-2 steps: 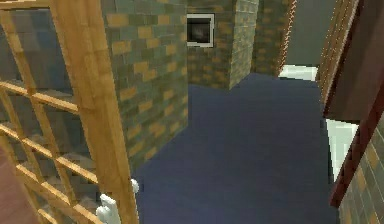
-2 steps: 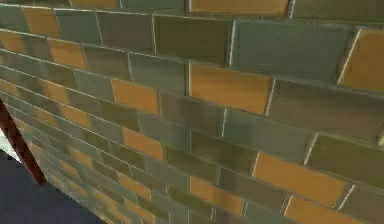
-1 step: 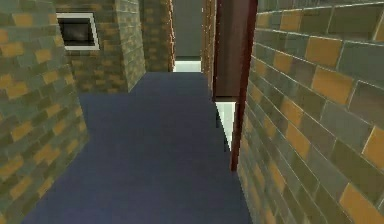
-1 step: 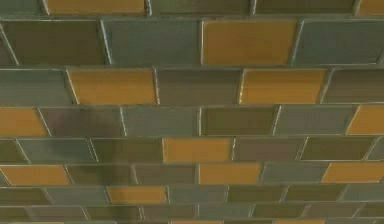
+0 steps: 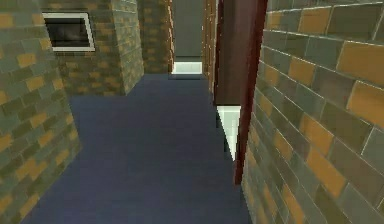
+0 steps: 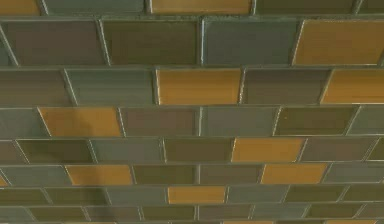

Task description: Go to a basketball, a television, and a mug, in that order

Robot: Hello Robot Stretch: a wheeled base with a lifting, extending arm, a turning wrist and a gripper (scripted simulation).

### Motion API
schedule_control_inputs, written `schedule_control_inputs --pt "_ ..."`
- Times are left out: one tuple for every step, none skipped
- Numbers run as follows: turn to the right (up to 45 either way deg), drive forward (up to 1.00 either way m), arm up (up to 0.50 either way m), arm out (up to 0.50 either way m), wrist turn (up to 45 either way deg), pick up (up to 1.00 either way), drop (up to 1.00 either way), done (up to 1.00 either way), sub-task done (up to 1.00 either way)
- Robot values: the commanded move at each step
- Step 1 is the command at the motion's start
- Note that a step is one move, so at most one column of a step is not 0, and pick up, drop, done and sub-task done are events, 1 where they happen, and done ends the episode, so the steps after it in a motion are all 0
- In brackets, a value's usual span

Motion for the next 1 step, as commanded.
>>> schedule_control_inputs --pt "0.0 1.00 0.00 0.00 0.0 0.00 0.00 0.00 0.00"
